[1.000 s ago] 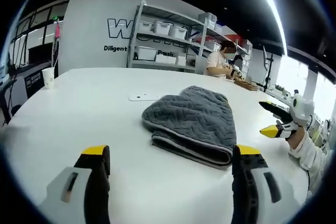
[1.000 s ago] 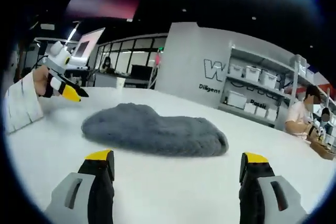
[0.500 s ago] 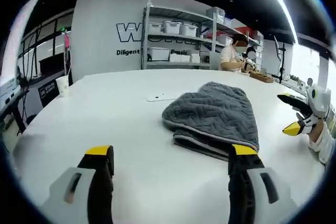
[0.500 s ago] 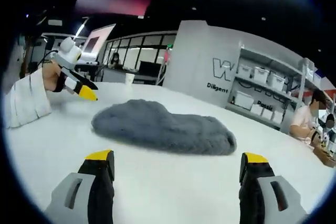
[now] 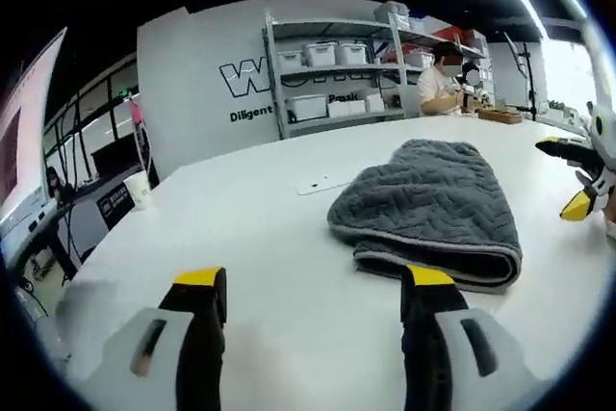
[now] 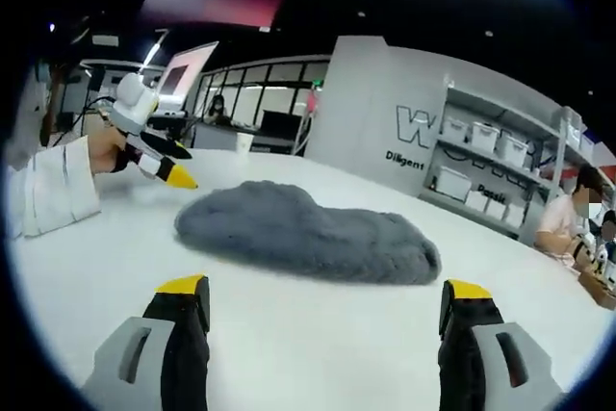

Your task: Open the folded towel by lifting each exposed corner and separating the folded layers until the towel lies flat within the target outline without major curled edges

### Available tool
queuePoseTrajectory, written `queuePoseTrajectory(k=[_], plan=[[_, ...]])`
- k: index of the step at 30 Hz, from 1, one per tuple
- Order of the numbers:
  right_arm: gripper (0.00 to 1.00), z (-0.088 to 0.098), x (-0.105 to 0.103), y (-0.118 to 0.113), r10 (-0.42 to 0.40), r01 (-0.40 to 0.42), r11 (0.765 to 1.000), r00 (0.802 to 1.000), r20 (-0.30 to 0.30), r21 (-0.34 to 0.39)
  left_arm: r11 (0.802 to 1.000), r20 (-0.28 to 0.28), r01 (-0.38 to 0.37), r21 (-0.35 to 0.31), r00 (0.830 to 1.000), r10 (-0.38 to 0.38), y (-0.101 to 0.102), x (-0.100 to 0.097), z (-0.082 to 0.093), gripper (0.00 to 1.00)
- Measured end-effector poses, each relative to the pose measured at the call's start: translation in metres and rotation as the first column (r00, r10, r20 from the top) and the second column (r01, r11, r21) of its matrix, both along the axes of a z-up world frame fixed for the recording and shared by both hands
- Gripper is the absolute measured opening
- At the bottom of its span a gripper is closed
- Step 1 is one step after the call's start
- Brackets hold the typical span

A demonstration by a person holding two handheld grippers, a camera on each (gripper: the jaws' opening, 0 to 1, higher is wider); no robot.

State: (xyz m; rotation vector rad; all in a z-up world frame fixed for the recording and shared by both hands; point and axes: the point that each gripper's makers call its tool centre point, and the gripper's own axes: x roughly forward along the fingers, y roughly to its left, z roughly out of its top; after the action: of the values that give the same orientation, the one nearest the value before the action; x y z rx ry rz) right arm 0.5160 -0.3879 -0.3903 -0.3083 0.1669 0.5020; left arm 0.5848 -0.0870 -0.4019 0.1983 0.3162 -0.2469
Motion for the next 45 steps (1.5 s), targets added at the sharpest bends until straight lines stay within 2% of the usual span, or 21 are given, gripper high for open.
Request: queuePoseTrajectory(k=[1,3,6,8,14,19,21,26,30,33,37,45], plan=[[0.99,0.000,0.000,0.000,0.000,0.000,1.000,1.000,0.000,0.000,0.999,0.008,-0.005,0.040,1.000,0.004,0.001,0.002,-0.002,0.68],[0.99,0.000,0.000,0.001,0.004,-0.004,1.000,1.000,-0.001,0.000,0.997,0.033,-0.006,0.079,0.999,0.004,0.000,0.006,-0.001,0.67],[0.99,-0.001,-0.001,0.002,0.010,-0.010,1.000,1.000,-0.004,-0.001,0.998,0.062,0.016,0.065,0.998,-0.020,-0.008,0.009,0.002,0.65],[0.99,0.000,-0.001,0.002,0.012,-0.012,1.000,1.000,-0.002,-0.003,0.997,0.059,0.025,0.072,0.998,-0.030,-0.012,0.010,-0.001,0.62],[0.99,0.000,-0.001,0.002,0.015,-0.015,1.000,1.000,-0.005,0.001,0.994,0.052,-0.002,0.108,0.999,-0.003,-0.004,0.015,-0.011,0.62],[0.99,-0.001,-0.001,0.002,0.019,-0.019,1.000,1.000,-0.009,0.001,0.997,0.093,0.017,0.081,0.995,-0.024,-0.009,0.021,-0.006,0.58],[0.99,-0.001,-0.001,0.002,0.019,-0.019,1.000,1.000,-0.009,0.000,0.996,0.093,0.027,0.082,0.995,-0.035,-0.011,0.021,-0.006,0.56],[0.99,-0.002,-0.001,0.002,0.021,-0.021,1.000,1.000,-0.015,0.002,0.990,0.080,0.034,0.137,0.996,-0.045,-0.014,0.023,-0.013,0.55],[0.99,-0.003,-0.002,0.003,0.024,-0.024,1.000,1.000,-0.019,0.002,0.984,0.082,0.068,0.162,0.993,-0.082,-0.023,0.024,-0.014,0.53],[0.99,-0.004,-0.002,0.004,0.026,-0.026,1.000,0.999,-0.024,-0.007,0.970,0.090,0.089,0.227,0.990,-0.111,-0.031,0.025,-0.014,0.48],[0.99,-0.004,-0.004,0.005,0.031,-0.031,0.999,0.999,-0.018,-0.018,0.958,0.087,0.102,0.269,0.988,-0.130,-0.039,0.024,-0.015,0.40],[0.99,-0.006,-0.004,0.006,0.037,-0.038,0.999,0.999,-0.030,-0.025,0.946,0.079,0.150,0.288,0.981,-0.179,-0.048,0.023,-0.018,0.26]])
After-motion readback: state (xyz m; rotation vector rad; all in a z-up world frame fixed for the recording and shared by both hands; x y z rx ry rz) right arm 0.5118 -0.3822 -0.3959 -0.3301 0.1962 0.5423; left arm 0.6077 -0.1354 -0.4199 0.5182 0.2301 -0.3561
